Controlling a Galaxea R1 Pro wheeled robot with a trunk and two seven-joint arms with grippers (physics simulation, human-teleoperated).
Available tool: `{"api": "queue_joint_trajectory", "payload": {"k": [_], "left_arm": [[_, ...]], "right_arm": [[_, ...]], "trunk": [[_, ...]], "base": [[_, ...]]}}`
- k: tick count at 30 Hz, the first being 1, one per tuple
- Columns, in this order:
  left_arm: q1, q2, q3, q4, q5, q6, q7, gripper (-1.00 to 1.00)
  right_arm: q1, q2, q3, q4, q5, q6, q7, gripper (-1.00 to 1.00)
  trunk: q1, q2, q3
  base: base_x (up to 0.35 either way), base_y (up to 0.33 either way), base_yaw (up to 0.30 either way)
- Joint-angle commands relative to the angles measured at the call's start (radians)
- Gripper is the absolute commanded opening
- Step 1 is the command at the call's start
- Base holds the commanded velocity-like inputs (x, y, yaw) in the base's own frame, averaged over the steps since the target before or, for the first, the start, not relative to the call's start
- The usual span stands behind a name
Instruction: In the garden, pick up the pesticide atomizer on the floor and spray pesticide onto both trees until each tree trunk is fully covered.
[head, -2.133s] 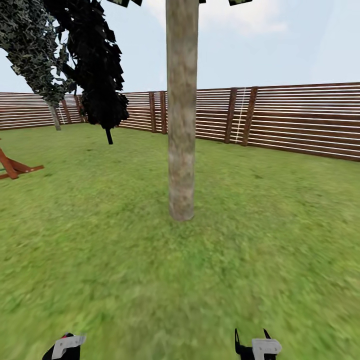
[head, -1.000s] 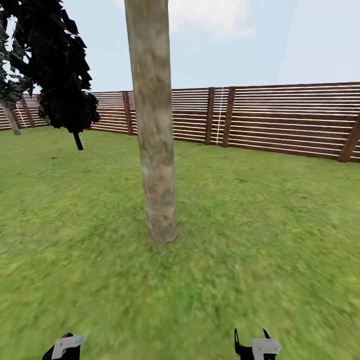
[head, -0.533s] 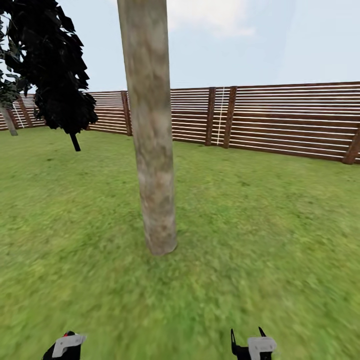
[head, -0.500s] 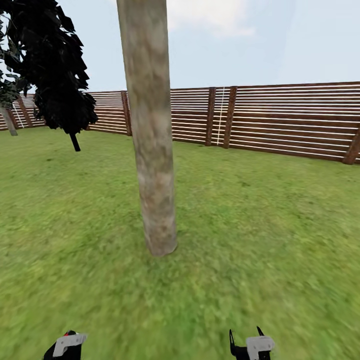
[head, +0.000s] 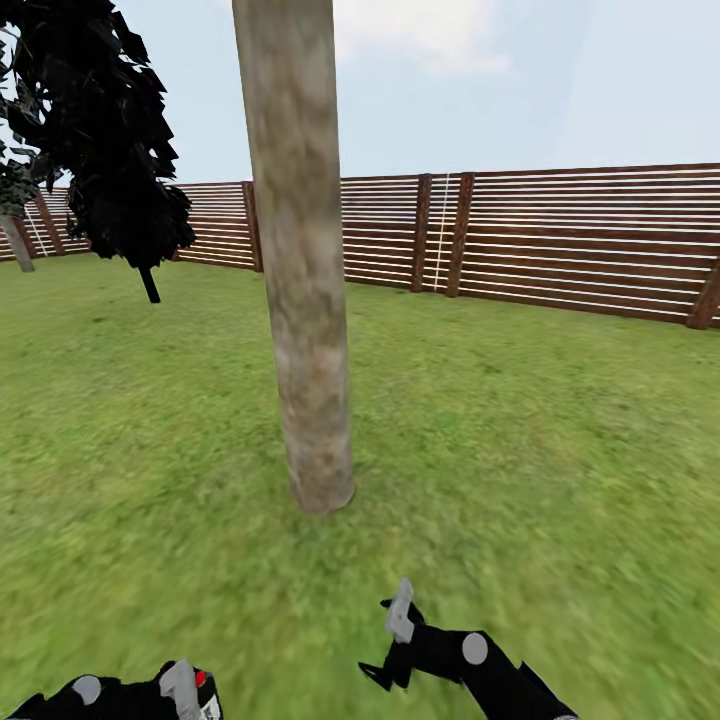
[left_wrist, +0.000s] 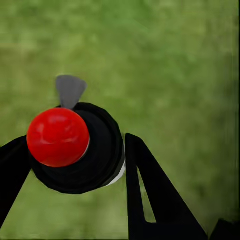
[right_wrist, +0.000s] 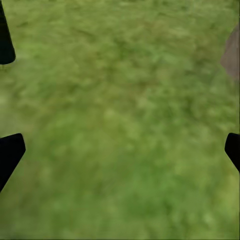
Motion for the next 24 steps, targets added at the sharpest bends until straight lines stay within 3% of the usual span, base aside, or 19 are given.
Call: {"api": "queue_joint_trajectory", "payload": {"k": [1, 5, 7, 10, 11, 13, 19, 24], "left_arm": [[-0.011, 0.000, -0.005, 0.000, -0.019, 0.008, -0.020, -1.00], [-0.037, -0.010, -0.004, -0.013, -0.140, 0.022, -0.051, -1.00], [-0.038, -0.011, -0.005, -0.038, -0.175, 0.024, -0.054, -1.00], [-0.039, -0.018, -0.005, -0.053, -0.191, 0.027, -0.056, -1.00], [-0.039, -0.026, -0.005, -0.056, -0.197, 0.030, -0.056, -1.00], [-0.040, -0.050, -0.004, -0.074, -0.239, 0.034, -0.056, -1.00], [-0.039, -0.105, -0.004, -0.147, -0.307, 0.135, -0.057, -1.00], [-0.040, -0.153, -0.004, -0.157, -0.338, 0.158, -0.056, -1.00]], "right_arm": [[-0.002, 0.001, 0.000, -0.002, 0.000, 0.000, 0.003, 1.00], [-0.010, 0.002, 0.000, -0.012, 0.000, 0.001, 0.009, 1.00], [-0.012, 0.002, 0.000, -0.013, -0.001, 0.000, 0.010, 1.00], [-0.013, 0.006, 0.002, -0.014, 0.000, -0.001, 0.021, 1.00], [-0.014, 0.007, 0.003, -0.015, 0.000, -0.001, 0.032, -1.00], [-0.032, 0.016, 0.003, -0.014, 0.001, 0.000, 0.054, -1.00], [-0.038, 0.041, 0.007, -0.013, 0.004, 0.001, 0.120, -1.00], [-0.038, 0.066, 0.012, -0.013, 0.006, 0.001, 0.122, -1.00]], "trunk": [[0.000, 0.000, 0.000], [0.000, 0.000, 0.000], [0.000, 0.000, 0.000], [0.000, 0.000, 0.000], [0.000, 0.000, 0.000], [0.000, 0.000, 0.000], [0.000, 0.000, 0.000], [0.000, 0.000, 0.000]], "base": [[0.000, 0.000, 0.000], [0.000, 0.000, 0.000], [0.000, 0.000, 0.000], [0.000, 0.000, 0.000], [0.000, 0.000, 0.000], [0.000, 0.000, 0.000], [0.000, 0.000, 0.000], [0.000, 0.000, 0.000]]}}
